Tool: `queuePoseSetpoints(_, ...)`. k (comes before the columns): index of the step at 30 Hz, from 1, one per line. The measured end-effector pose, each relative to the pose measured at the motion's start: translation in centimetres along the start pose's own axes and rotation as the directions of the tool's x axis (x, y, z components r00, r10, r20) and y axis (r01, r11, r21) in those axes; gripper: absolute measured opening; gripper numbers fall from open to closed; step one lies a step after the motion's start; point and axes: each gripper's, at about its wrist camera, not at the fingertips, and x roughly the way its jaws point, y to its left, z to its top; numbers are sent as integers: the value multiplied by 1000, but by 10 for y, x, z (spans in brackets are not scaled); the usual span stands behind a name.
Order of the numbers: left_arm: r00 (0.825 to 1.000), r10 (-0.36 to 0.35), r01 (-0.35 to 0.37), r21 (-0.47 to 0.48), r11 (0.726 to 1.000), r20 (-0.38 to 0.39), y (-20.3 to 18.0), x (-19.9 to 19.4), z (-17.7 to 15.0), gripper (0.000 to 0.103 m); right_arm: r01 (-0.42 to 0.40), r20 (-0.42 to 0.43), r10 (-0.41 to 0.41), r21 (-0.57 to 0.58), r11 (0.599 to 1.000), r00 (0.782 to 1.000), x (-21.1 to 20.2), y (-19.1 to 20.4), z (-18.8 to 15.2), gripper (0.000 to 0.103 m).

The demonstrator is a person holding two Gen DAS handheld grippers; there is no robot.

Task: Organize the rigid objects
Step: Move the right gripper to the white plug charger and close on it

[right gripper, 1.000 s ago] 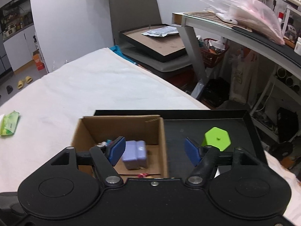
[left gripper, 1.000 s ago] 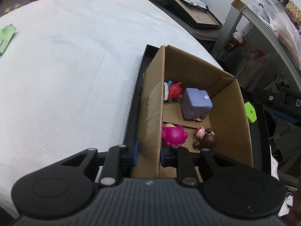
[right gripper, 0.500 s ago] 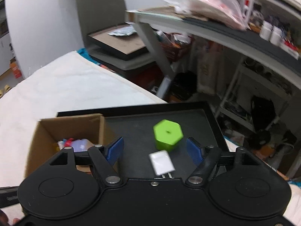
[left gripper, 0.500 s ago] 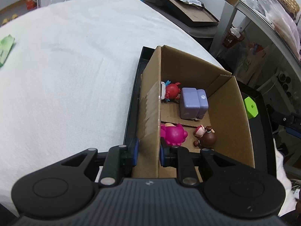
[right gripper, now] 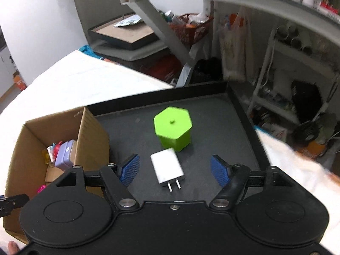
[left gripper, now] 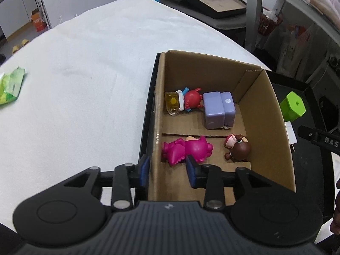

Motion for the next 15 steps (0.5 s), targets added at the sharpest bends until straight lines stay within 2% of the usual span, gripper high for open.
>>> queuePoseSetpoints(5,998,59,-59,22,998,11,-15,-4,7,50,-39,-39,39,-2,999,998,19,-5,-2,72)
queuePoseSetpoints(15,988,156,-156,50,987,-4,-38,3,13,64,-76,-78,72,-48,996,994,44,-2,-6,72)
